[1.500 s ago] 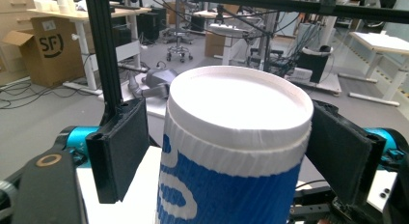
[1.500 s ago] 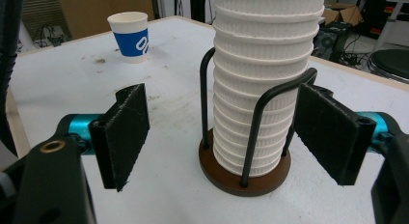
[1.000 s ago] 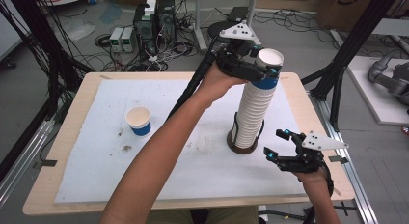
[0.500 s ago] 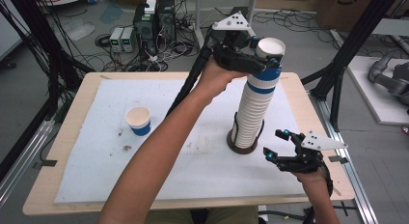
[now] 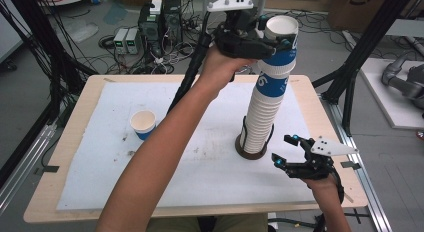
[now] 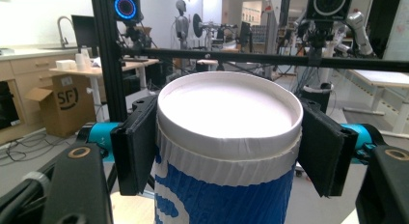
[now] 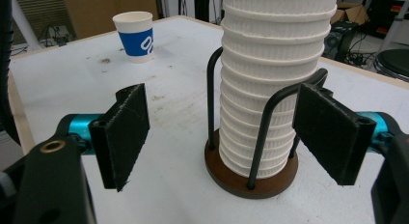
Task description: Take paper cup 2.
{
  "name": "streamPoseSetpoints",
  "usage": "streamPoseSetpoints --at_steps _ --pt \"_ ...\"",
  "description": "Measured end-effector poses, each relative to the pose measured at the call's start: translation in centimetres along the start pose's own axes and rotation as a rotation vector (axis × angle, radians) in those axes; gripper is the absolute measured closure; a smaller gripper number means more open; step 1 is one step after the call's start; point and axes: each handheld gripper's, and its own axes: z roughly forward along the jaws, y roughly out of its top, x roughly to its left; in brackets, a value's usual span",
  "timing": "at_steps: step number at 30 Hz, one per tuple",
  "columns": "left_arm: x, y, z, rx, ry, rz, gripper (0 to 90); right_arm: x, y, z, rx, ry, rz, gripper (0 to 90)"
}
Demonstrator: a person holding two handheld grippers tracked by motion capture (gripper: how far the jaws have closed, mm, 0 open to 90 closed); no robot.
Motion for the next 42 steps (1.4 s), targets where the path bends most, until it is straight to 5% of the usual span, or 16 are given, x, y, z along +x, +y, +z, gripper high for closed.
streamPoseSetpoints --at_steps 10,16,28,42 --pt "0.7 1.5 -3.6 -0.028 0.048 0.022 30.0 0.3 0.0 0.0 -0.001 0.013 -0.005 21.0" --pt "1.1 1.0 -6.5 -0.023 0.073 0.039 30.0 0.5 0.0 0.3 0.009 0.022 -0.012 21.0" --pt "1.4 -3.5 -10.9 0.017 0.083 0.015 29.9 0.8 -0.3 0.8 0.021 0.028 -0.016 21.0" --pt "0.5 -9.7 -13.6 0.053 0.083 -0.018 29.9 1.0 -0.4 1.2 0.032 0.034 -0.018 21.0"
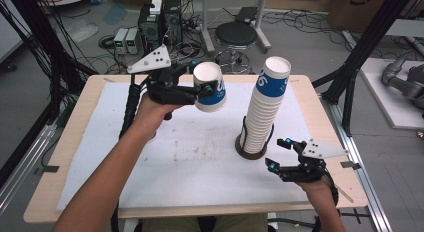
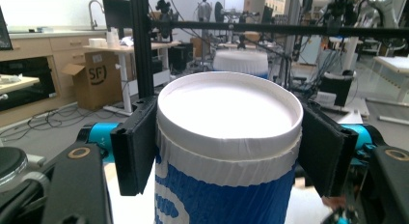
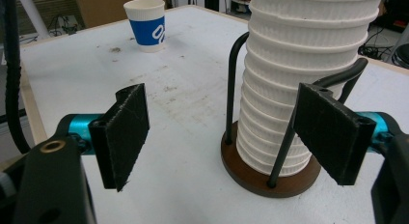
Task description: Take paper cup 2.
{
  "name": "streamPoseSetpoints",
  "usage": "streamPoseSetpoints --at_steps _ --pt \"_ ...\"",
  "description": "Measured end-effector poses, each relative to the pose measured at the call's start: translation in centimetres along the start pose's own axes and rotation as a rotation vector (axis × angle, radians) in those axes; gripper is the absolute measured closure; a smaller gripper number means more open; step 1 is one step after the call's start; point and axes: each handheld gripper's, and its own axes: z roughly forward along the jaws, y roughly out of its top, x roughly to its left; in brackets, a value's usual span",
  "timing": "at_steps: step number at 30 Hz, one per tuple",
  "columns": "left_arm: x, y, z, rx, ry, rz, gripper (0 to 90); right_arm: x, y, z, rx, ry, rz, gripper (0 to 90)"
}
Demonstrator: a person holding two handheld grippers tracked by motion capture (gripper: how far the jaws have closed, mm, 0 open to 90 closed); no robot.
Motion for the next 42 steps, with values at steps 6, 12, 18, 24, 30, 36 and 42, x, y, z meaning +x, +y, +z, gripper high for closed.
streamPoseSetpoints --at_steps 6,12,18,24,30,36,42 --pt "-0.4 -1.8 -0.8 0.013 0.002 0.001 29.9 0.2 0.0 0.3 0.012 0.009 -0.003 21.0" --pt "-0.5 -3.5 -1.5 0.025 0.004 -0.013 29.8 0.2 -0.1 0.4 0.014 0.010 -0.003 21.0" --pt "-0.5 -5.1 -1.9 0.042 0.006 -0.033 29.8 0.4 -0.1 0.5 0.019 0.016 -0.002 21.0" --pt "-0.7 -6.2 -2.4 0.063 0.001 -0.028 29.7 0.4 -0.1 0.7 0.020 0.019 -0.006 21.0" --pt "-1.1 -7.3 -2.8 0.094 -0.003 -0.024 29.7 0.5 0.0 0.9 0.021 0.028 -0.008 21.0" --pt "-1.1 -8.7 -3.5 0.102 0.001 -0.058 29.6 0.5 0.3 1.4 0.021 0.043 -0.013 21.0" --pt "-1.1 -9.4 -4.1 0.099 0.012 -0.074 29.6 0.7 0.3 1.9 0.029 0.062 -0.018 21.0"
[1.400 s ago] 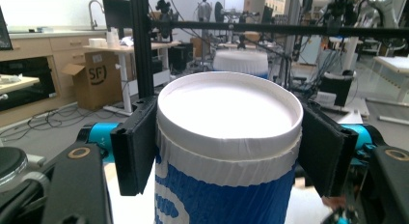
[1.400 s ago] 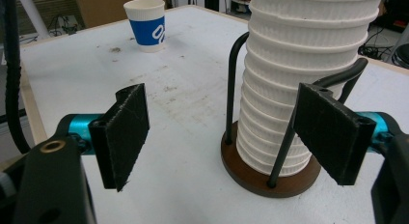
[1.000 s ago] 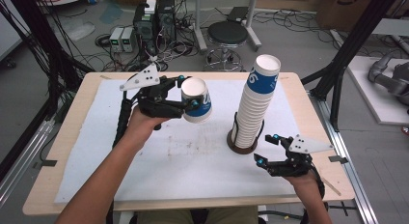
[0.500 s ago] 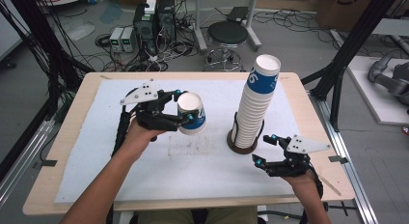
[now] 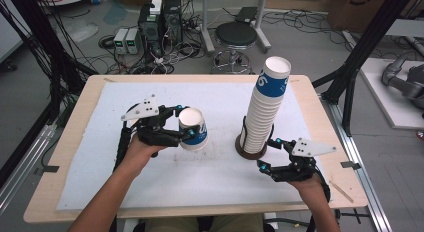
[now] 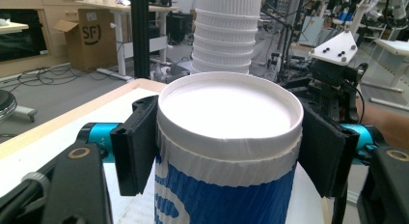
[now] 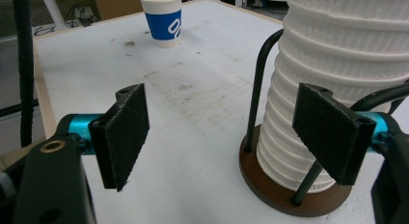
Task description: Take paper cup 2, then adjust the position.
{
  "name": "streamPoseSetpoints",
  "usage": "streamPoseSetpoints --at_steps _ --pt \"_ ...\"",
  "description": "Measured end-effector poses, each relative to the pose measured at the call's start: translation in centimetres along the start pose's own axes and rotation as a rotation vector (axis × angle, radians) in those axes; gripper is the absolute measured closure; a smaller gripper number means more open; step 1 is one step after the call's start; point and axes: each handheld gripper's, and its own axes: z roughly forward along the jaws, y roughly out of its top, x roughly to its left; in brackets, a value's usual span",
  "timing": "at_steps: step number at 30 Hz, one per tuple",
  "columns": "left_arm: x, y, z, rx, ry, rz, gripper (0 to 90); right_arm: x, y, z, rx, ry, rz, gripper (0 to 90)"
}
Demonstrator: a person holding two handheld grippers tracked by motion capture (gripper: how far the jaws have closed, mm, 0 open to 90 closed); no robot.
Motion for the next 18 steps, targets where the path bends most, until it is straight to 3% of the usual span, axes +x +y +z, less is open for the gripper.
streamPoseSetpoints --at_steps 18 --pt "-0.61 -0.94 0.73 0.007 -0.036 -0.007 29.6 0.43 0.23 0.08 -0.007 0.018 -0.012 21.0"
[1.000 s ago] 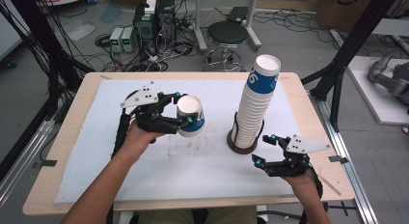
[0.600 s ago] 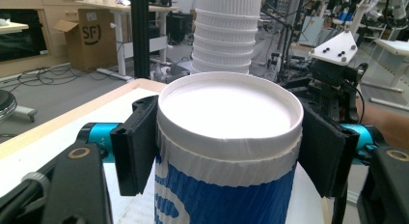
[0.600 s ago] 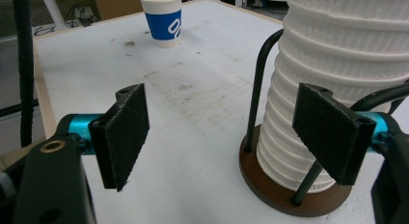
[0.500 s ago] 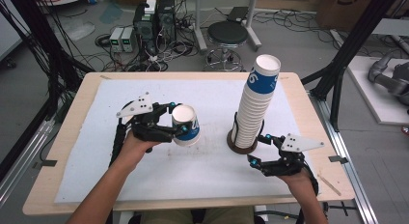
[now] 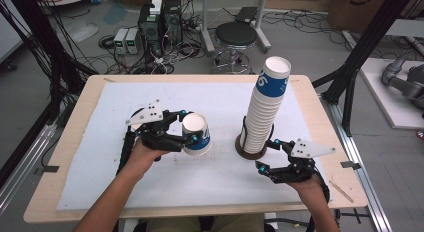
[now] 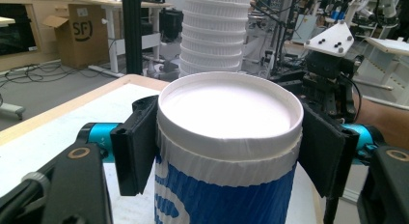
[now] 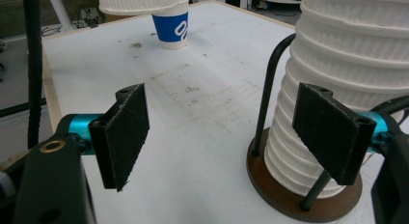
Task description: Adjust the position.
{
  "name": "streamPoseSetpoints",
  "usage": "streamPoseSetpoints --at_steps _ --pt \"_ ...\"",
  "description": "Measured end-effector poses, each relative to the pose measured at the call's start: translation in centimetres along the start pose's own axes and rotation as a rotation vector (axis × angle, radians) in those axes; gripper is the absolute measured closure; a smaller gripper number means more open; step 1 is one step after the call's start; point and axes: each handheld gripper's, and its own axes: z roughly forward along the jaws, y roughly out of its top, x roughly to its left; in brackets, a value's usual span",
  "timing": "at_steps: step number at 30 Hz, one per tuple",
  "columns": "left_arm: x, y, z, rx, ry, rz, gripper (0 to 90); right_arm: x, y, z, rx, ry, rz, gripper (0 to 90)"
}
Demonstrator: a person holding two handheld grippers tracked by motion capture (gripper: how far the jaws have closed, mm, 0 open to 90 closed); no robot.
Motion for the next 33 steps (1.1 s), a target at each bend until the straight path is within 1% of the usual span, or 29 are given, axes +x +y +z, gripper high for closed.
streamPoseSetpoints --at_steps 7,15,17,24,25,29,32,33 --pt "-0.4 -1.0 0.0 -0.008 -0.017 -0.006 29.7 0.5 0.1 0.5 0.003 0.026 -0.010 21.0" --pt "-1.1 -2.1 0.5 -0.016 -0.046 -0.014 29.6 1.1 0.3 0.9 0.002 0.058 -0.021 20.9" --pt "-1.2 -2.4 0.6 -0.014 -0.054 -0.010 29.7 1.2 0.4 1.2 0.001 0.064 -0.025 20.9" --pt "-1.8 -3.3 1.0 -0.004 -0.071 -0.019 29.7 2.2 0.8 2.5 0.013 0.108 -0.031 20.9" --pt "-1.9 -3.4 1.0 -0.009 -0.073 -0.024 29.7 2.3 0.8 2.7 0.013 0.112 -0.035 20.9" --pt "-2.1 -3.6 1.2 -0.002 -0.083 -0.017 29.7 2.7 1.1 3.4 0.012 0.134 -0.041 20.9" --pt "-2.2 -3.8 1.4 -0.001 -0.092 -0.020 29.8 3.1 1.3 4.0 0.017 0.151 -0.041 20.9" --pt "-2.2 -3.8 1.5 -0.002 -0.094 -0.021 29.8 3.2 1.4 4.2 0.014 0.155 -0.048 20.9"
